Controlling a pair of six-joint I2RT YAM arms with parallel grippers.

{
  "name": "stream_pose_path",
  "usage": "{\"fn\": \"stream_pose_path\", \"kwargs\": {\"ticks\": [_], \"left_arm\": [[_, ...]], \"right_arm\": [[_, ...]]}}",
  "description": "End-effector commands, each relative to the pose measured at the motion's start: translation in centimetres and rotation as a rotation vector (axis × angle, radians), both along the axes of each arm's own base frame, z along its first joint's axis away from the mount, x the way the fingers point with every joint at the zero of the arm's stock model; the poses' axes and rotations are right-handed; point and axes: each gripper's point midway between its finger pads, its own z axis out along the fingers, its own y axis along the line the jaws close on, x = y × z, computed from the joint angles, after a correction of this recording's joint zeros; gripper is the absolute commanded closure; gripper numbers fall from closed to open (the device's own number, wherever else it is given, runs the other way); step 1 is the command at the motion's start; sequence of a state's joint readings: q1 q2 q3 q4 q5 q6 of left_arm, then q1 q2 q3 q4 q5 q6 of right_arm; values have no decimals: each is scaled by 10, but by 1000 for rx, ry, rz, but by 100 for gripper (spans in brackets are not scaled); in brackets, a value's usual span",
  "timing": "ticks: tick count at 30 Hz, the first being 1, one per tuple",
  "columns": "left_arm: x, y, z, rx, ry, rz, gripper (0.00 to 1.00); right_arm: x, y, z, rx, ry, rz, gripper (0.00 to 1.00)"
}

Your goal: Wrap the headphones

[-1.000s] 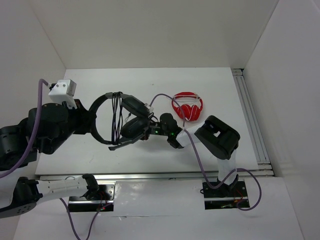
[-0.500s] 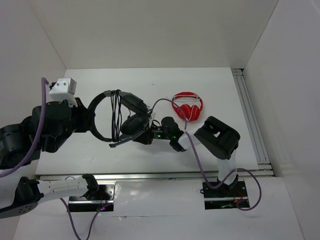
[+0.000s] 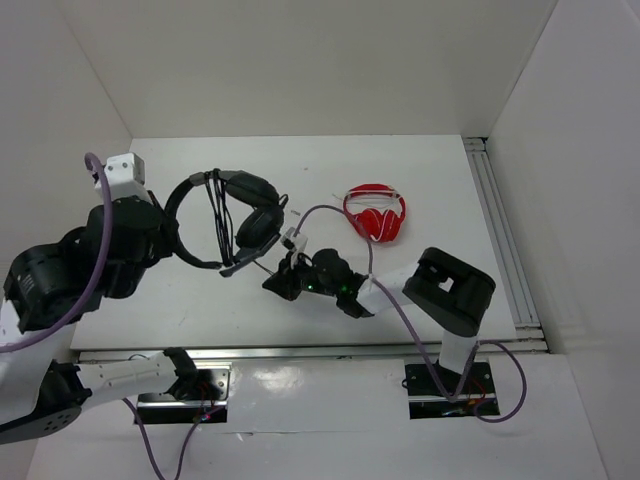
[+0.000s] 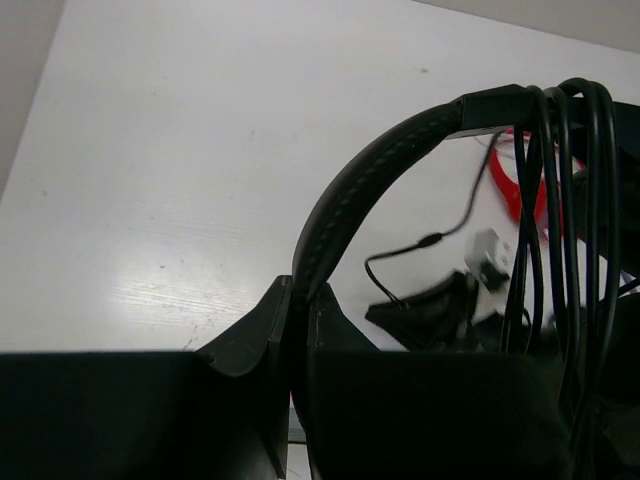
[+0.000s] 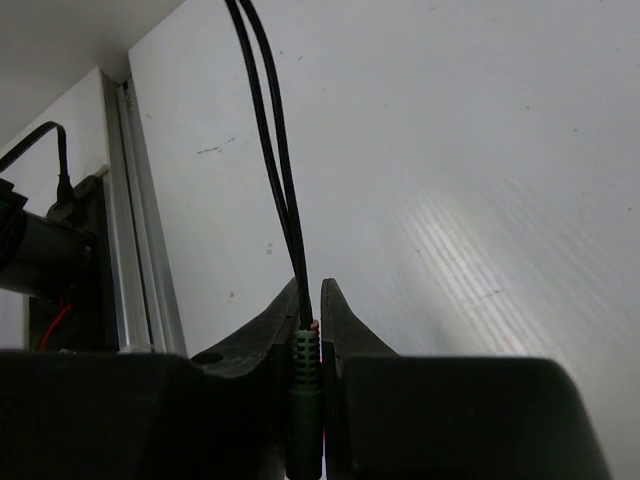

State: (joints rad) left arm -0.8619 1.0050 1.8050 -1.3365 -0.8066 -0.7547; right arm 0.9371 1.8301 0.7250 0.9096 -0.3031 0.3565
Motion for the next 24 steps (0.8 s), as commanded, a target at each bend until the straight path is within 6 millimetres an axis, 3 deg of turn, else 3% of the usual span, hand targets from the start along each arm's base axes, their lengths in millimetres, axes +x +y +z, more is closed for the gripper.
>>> {"fn": "stream_pose_path", "kwargs": {"ticks": [1,2,3,4,6,7,8,9,10,11,13,14,16,19,20,21,23,24], "left_arm": [[21,8,-1,-32,-43,174,100],[27,12,-3,-13,-42,206,100],[33,8,0,-33,-60,205,100],[40,8,-2,15,-58,192,100],[56,10,-12,32,-20,203,100],[66,9,-7,37,-37,191,100],[74,20,-9,43,-31,227,100],[82,16,-12,35,-16,212,100],[88,19,-14,43,-8,212,100],[97,29,-15,38,-7,248,100],[111,30,-27,25,40,247,100],[116,35,-28,27,46,269,100],[124,44,-36,16,74,302,100],[135,56,-60,-9,132,347,100],[138,59,-77,5,169,360,100],[140,62,-83,7,178,371,100],[142,62,-97,19,210,371,100],[141,64,-111,35,236,379,100]], "right_arm": [[-10,-2,12,-78,-91,-163,100],[-13,-5,10,-98,-97,-195,100],[-6,-12,23,-91,-116,-296,100],[-20,-13,21,-113,-116,-311,100],[-25,-31,22,-125,-126,-403,100],[-42,-29,33,-111,-134,-377,100],[-50,-29,36,-117,-138,-371,100],[-53,-30,46,-110,-149,-394,100],[-71,-27,42,-147,-155,-360,100],[-77,-27,44,-163,-172,-356,100],[-96,-22,53,-174,-181,-321,100],[-101,-23,50,-194,-196,-311,100],[-108,-19,63,-190,-201,-302,100],[-124,-17,67,-241,-224,-270,100],[-136,-15,69,-244,-233,-249,100],[-140,-13,80,-233,-245,-252,100],[-145,-16,84,-270,-280,-265,100],[-153,-12,101,-243,-291,-254,100]]}}
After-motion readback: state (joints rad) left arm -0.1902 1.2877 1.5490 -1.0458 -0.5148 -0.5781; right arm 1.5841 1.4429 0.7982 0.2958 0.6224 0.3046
